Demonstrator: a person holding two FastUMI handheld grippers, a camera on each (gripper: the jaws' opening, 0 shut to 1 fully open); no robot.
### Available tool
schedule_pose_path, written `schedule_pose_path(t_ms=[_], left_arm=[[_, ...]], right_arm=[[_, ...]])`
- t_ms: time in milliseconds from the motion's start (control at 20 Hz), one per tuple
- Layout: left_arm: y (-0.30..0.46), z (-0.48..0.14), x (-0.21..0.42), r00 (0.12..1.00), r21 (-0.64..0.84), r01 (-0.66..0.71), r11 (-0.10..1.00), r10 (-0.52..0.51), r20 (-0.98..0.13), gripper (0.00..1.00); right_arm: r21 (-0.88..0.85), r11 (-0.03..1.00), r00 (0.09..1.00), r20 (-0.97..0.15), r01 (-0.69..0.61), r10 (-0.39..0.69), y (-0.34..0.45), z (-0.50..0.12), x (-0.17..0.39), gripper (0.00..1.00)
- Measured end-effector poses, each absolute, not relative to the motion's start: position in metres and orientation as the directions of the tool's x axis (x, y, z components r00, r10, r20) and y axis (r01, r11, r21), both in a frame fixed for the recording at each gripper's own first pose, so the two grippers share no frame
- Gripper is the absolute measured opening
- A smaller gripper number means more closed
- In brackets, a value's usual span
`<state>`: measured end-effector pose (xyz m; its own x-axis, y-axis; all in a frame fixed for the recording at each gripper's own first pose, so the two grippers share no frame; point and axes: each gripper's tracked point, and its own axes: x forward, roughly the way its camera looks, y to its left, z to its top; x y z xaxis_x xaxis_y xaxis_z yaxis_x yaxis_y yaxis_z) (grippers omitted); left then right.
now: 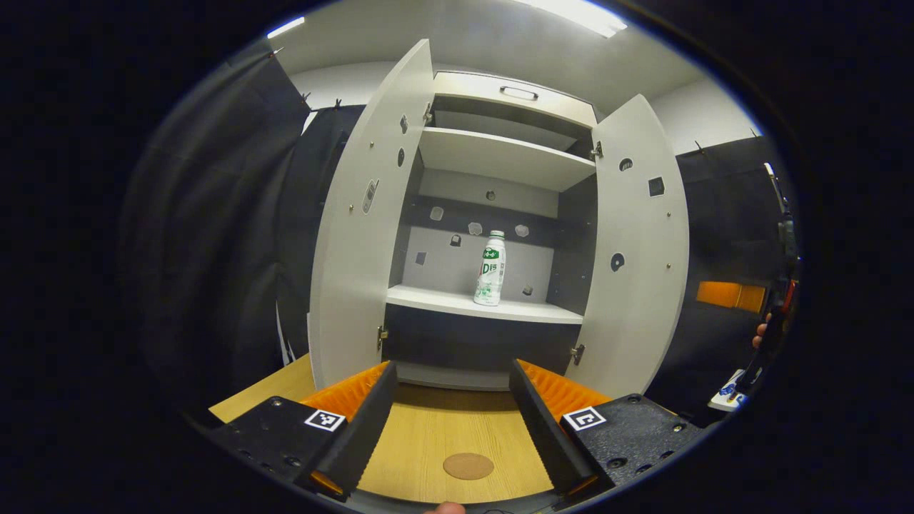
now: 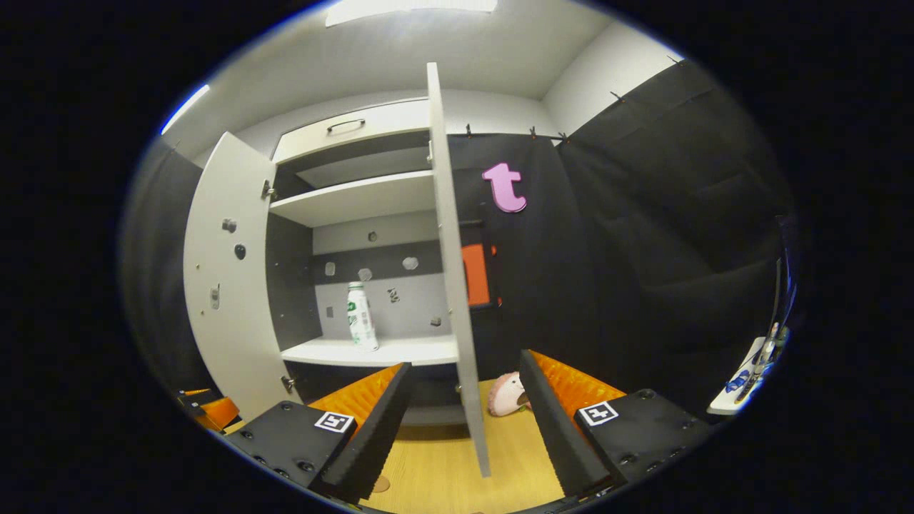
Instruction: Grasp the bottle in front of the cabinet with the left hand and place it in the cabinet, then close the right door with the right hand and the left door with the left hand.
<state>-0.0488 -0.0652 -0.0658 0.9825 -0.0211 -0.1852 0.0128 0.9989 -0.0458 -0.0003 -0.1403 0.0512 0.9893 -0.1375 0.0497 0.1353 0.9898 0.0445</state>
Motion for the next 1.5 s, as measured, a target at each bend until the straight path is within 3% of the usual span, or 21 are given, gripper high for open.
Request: schedule_pose_path(t_ms=[450, 900, 950, 1000, 1100, 1150, 1200, 1500], left_arm=[[-0.053, -0.062, -0.047, 0.986, -0.030, -0.004, 1.000, -0.001, -0.169, 0.96], [-0.035, -0.058, -0.049, 0.986, 0.003, -0.046, 0.999, 0.046, -0.159, 0.96], [-0.034, -0.058, -0.050, 0.985, 0.003, -0.044, 0.999, 0.044, -0.165, 0.96], [-0.035, -0.057, -0.050, 0.985, -0.003, -0.038, 0.999, 0.037, -0.168, 0.96], [-0.034, -0.051, -0.049, 0.987, -0.013, -0.031, 0.999, 0.029, -0.159, 0.96], [-0.033, -0.048, -0.050, 0.989, -0.016, -0.030, 0.999, 0.027, -0.149, 0.96], [-0.033, -0.047, -0.048, 0.990, -0.017, -0.028, 0.999, 0.025, -0.141, 0.96], [-0.032, -0.042, -0.038, 0.992, -0.038, 0.002, 0.999, -0.007, -0.124, 0.96]], right_arm=[[0.025, 0.973, 0.964, 0.127, 0.230, -0.232, -0.232, 0.155, 0.065, 0.98], [-0.065, 0.962, 0.961, 0.106, 0.264, -0.257, -0.235, 0.152, 0.100, 0.97], [-0.073, 0.959, 0.958, 0.116, 0.272, -0.263, -0.235, 0.153, 0.099, 0.88], [-0.074, 0.958, 0.956, 0.120, 0.276, -0.266, -0.234, 0.153, 0.098, 0.97], [-0.077, 0.960, 0.958, 0.126, 0.269, -0.259, -0.229, 0.153, 0.099, 0.97], [-0.075, 0.961, 0.958, 0.130, 0.265, -0.254, -0.227, 0.154, 0.098, 0.85], [-0.073, 0.963, 0.960, 0.122, 0.260, -0.250, -0.225, 0.152, 0.099, 0.95], [-0.060, 0.977, 0.975, 0.104, 0.203, -0.197, -0.197, 0.148, 0.098, 0.95]])
